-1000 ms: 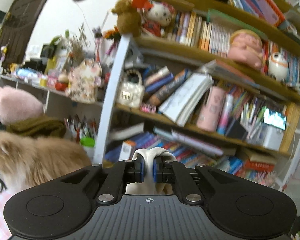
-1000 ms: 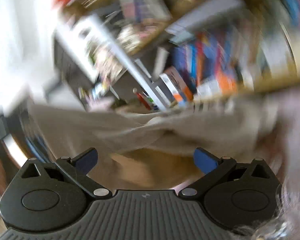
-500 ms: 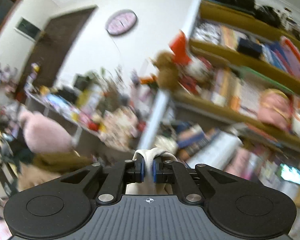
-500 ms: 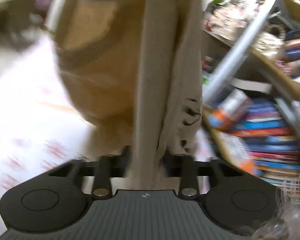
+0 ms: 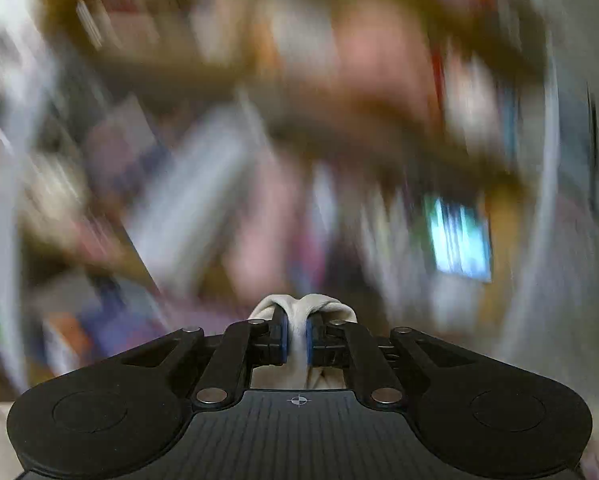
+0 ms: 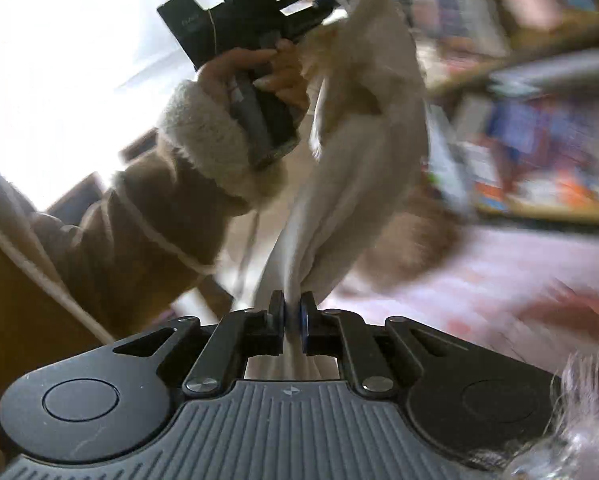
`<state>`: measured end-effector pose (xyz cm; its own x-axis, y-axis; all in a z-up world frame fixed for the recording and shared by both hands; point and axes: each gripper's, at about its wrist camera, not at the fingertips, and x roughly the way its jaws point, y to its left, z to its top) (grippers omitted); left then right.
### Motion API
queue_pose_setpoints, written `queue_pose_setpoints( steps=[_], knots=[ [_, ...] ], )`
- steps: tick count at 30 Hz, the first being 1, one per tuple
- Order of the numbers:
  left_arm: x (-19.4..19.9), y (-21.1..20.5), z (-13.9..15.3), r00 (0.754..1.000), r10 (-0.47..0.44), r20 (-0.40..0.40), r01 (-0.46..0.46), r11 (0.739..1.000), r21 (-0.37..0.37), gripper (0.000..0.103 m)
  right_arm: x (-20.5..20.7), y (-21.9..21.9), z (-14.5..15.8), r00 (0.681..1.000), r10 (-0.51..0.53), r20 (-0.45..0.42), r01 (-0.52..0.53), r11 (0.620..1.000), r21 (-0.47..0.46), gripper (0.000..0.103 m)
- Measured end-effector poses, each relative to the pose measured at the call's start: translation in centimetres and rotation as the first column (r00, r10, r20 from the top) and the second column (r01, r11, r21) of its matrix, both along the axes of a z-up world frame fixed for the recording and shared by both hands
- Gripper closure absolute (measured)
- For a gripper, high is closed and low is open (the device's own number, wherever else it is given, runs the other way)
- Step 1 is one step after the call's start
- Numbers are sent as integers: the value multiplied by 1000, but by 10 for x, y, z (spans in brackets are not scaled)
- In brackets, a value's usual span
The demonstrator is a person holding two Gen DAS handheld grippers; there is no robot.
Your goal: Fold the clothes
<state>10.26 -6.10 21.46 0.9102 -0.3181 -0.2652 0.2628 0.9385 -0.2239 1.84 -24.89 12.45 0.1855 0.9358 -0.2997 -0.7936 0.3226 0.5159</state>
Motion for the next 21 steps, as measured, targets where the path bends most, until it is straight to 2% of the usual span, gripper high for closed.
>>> queue_pose_setpoints(
  steps=[1,2,4,5,6,7,8,9,10,13,15,17,19,21],
  knots=[
    [18,-17,-26,993,-52,-108,56,998,29,87,1,-11,-10,998,-63,-29,62,997,-47,96],
    [28,-33,-53,975,-79,-206,92,994,56,87,2,-23,-20,990,-127,-56,122,988,-97,96],
    [46,-61,-106,916,-117,-385,166,981,98,82,4,-46,-40,961,-257,-98,234,952,-198,96],
    [44,-65,-123,902,-119,-416,177,979,104,77,5,-57,-50,940,-322,-114,286,925,-250,96],
    [41,-68,-138,890,-117,-441,183,977,110,67,6,-69,-60,914,-385,-126,334,893,-302,96],
    [36,-62,-145,891,-99,-444,167,979,117,55,7,-79,-70,886,-445,-134,377,857,-353,96],
    [30,-55,-152,892,-79,-446,149,981,124,50,8,-83,-77,876,-465,-129,386,836,-389,96],
    [25,-41,-154,897,-51,-439,119,984,129,41,8,-86,-81,870,-477,-127,394,826,-404,96],
    [18,-24,-154,904,-16,-427,80,988,134,38,7,-87,-83,870,-478,-121,395,823,-409,96],
    [0,24,-151,908,91,-408,-30,988,154,37,3,-81,-86,874,-475,-100,395,816,-421,95],
    [-15,56,-152,897,171,-409,-107,979,175,37,-6,-81,-95,873,-474,-114,388,818,-425,95],
    [-34,82,-158,873,243,-423,-169,964,207,37,-9,-78,-106,874,-469,-128,377,819,-432,94],
    [-51,96,-165,853,285,-437,-196,951,239,37,-8,-76,-109,879,-457,-135,360,822,-440,93],
    [-67,98,-174,847,294,-443,-186,944,271,37,-3,-68,-112,887,-442,-133,344,824,-450,93]
  ],
)
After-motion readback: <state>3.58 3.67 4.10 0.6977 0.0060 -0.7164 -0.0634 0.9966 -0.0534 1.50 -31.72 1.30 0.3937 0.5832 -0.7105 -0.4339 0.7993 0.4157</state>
